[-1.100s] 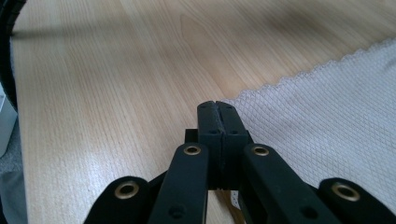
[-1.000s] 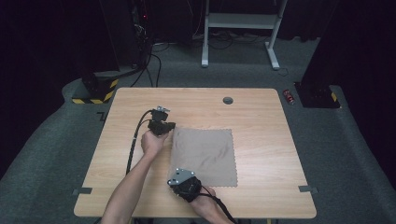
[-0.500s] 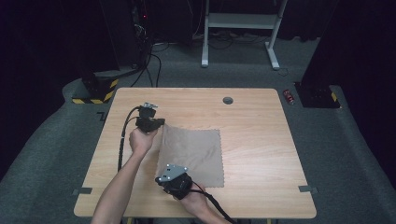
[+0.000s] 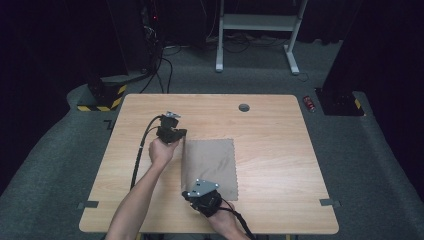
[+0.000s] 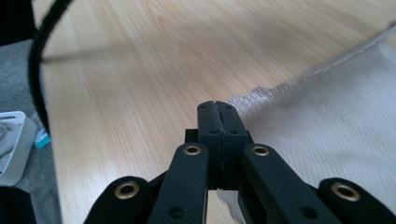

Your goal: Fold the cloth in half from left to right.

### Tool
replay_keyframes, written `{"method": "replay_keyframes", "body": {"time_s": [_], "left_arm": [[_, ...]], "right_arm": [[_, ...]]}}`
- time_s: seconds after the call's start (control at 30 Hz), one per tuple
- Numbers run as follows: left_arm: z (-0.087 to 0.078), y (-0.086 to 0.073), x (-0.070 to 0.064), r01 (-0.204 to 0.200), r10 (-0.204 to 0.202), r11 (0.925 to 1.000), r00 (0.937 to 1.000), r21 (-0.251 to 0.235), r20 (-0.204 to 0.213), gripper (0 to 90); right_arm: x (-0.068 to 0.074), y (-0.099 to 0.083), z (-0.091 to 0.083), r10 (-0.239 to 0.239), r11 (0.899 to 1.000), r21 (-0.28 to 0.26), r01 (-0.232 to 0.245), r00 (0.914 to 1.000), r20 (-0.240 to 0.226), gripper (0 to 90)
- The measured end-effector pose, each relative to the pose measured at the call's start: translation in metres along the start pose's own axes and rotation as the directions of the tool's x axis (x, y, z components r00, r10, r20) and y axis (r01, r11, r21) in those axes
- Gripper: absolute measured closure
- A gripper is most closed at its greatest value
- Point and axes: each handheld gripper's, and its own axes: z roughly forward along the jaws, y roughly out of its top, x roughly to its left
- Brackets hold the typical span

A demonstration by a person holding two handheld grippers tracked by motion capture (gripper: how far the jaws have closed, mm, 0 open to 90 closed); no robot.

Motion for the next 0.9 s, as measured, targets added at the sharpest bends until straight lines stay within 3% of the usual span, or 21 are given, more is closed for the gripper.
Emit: {"method": "replay_keyframes", "body": {"time_s": [0.27, 0.9], "left_arm": [[0.023, 0.004, -0.019, -0.031, 0.030, 0.9991, 0.9990, 0.030, 0.032, 90.0], [0.043, 0.016, -0.047, -0.065, 0.062, 0.9973, 0.9954, 0.033, 0.074, 90.0]], "right_arm": [[-0.011, -0.023, -0.014, 0.043, 0.999, 0.017, -0.044, 0.9983, 0.040, 90.0], [-0.022, -0.049, -0.041, 0.105, 0.994, 0.016, -0.107, 0.9900, 0.095, 90.0]]}}
